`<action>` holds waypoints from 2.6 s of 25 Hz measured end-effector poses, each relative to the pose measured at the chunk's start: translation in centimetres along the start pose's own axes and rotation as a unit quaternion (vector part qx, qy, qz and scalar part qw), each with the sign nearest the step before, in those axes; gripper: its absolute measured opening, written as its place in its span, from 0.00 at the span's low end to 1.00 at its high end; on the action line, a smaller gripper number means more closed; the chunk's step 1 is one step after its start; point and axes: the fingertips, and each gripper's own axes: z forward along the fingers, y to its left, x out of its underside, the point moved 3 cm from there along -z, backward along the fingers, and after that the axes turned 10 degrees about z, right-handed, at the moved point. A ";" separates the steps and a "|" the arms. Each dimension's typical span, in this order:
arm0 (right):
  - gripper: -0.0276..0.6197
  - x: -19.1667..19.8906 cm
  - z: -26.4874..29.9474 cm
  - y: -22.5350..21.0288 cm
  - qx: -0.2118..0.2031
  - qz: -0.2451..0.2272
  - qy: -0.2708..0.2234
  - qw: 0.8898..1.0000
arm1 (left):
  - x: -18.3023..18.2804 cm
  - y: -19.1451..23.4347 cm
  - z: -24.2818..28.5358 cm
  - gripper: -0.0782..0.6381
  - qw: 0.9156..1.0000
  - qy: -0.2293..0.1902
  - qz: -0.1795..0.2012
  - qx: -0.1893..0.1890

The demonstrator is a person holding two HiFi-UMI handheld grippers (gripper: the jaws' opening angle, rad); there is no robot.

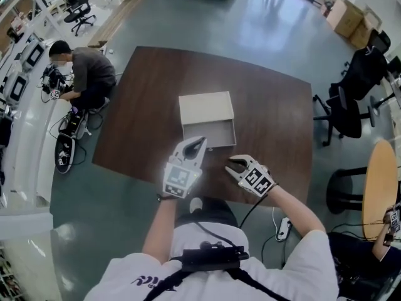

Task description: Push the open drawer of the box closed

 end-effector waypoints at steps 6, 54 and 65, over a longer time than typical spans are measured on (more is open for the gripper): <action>0.18 1.0 3.6 0.1 0.018 0.155 -0.048 0.987 | 0.3 0.4 0.3 0.12 1.000 -0.001 -0.013 -0.009; 0.16 0.0 14.3 -6.5 0.239 0.386 -0.097 0.886 | 6.6 4.5 1.9 0.12 0.993 0.053 -0.075 -0.071; 0.16 -2.1 15.8 -9.5 0.237 0.391 -0.103 0.883 | 7.1 5.9 2.2 0.12 0.991 0.058 -0.096 -0.075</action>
